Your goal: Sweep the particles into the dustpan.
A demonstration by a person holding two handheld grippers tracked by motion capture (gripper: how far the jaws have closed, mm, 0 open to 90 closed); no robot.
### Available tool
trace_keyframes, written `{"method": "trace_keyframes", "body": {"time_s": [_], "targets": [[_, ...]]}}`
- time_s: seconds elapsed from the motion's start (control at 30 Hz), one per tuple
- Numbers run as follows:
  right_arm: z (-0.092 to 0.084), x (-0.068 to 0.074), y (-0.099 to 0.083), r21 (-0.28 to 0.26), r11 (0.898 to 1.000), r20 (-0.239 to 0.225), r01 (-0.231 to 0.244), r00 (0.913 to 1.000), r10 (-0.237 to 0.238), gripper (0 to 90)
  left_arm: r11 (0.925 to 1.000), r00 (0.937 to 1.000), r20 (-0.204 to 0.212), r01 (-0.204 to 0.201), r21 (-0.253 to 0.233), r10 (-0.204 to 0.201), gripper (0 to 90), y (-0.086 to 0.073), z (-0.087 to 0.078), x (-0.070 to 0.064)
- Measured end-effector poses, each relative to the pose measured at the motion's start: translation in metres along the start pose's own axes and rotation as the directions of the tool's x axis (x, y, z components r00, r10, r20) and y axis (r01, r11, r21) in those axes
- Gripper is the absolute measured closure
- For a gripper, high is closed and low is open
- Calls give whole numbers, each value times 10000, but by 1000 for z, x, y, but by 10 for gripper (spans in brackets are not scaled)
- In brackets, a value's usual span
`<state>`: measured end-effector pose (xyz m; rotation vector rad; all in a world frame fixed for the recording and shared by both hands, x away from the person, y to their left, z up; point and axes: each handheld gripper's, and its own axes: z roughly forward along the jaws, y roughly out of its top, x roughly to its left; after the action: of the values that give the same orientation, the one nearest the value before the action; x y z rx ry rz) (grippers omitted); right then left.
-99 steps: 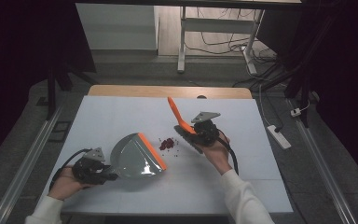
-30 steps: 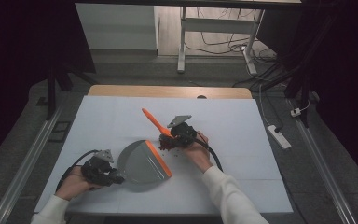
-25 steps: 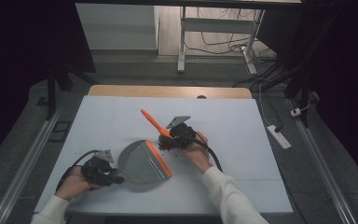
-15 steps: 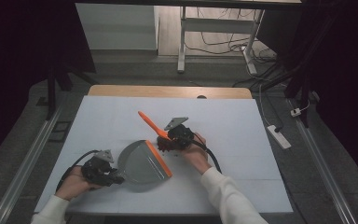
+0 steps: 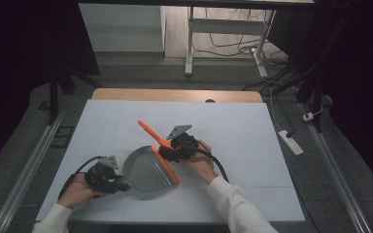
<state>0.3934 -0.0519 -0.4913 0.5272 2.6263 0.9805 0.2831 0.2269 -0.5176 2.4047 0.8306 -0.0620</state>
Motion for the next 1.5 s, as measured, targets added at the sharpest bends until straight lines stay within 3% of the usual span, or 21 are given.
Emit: {"method": "trace_keyframes", "body": {"time_s": [0.53,0.7,0.83,1.03,1.17,1.43,1.5], "targets": [[0,8,2,-154,9999,-524,-63,9986,54,704,10000,10000,4,2,2,-2,619,0,0,0],[-1,11,4,-384,9988,-1064,-314,9939,272,704,10000,10000,7,13,-9,-13,619,0,1,0],[-6,14,8,-629,9977,-1375,-254,9904,166,704,10000,10000,3,-13,3,13,619,0,1,0],[-22,2,9,-1216,9911,-951,-549,9945,434,704,10000,10000,12,-29,17,29,619,0,1,0],[-29,-8,6,-1322,9879,-617,-810,9954,734,704,10000,10000,22,-25,17,25,619,0,1,0],[-21,-21,-2,-960,9879,-37,-1214,9926,1217,704,10000,10000,23,-14,-1,14,619,0,2,0],[-15,-22,-2,-801,9911,66,-1064,9942,1072,704,10000,10000,20,-8,-5,8,619,0,2,0]]}}
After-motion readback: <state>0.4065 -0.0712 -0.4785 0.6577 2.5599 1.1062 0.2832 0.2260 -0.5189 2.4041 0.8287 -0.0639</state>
